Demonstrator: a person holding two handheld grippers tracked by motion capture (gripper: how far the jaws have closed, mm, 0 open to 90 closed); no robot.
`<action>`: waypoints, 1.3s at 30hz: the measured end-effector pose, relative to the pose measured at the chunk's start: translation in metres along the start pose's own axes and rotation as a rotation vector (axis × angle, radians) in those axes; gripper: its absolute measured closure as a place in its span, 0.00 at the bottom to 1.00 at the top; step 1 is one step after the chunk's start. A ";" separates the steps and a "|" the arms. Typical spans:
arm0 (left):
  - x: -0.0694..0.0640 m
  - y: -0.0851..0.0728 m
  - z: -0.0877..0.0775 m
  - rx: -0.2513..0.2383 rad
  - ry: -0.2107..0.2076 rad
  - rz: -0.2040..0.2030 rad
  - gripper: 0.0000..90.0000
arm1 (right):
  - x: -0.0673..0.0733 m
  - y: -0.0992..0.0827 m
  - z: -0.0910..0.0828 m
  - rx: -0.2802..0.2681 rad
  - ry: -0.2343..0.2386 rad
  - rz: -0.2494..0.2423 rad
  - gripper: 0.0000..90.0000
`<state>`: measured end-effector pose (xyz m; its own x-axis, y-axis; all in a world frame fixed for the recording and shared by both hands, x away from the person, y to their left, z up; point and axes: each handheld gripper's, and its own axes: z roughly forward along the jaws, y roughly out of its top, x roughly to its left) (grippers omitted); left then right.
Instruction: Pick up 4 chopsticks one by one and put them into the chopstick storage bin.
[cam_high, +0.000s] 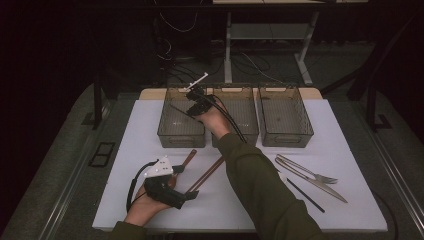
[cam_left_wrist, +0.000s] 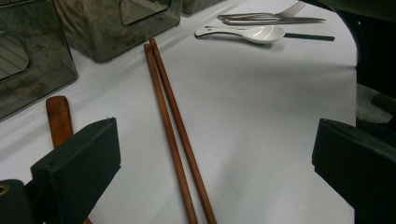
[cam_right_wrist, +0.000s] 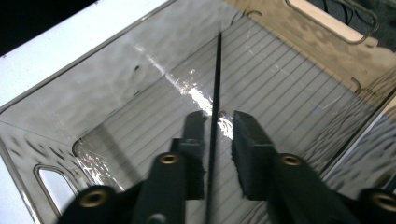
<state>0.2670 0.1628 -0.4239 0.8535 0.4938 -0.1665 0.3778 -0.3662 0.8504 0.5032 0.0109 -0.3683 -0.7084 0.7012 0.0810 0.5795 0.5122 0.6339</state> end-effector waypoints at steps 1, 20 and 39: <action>0.000 0.000 0.000 0.001 0.001 0.001 0.00 | 0.000 0.000 -0.001 -0.006 -0.001 -0.003 0.76; 0.000 -0.001 0.002 0.016 0.007 -0.001 0.00 | -0.026 -0.042 -0.082 -0.198 0.095 -0.039 0.33; 0.001 -0.002 0.002 0.013 0.007 -0.008 0.00 | -0.024 -0.107 -0.169 -0.363 0.011 -0.070 0.15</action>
<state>0.2677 0.1627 -0.4271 0.8479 0.5023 -0.1698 0.3894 -0.3727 0.8423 0.3902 -0.1447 -0.3075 -0.7470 0.6639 0.0346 0.3497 0.3482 0.8698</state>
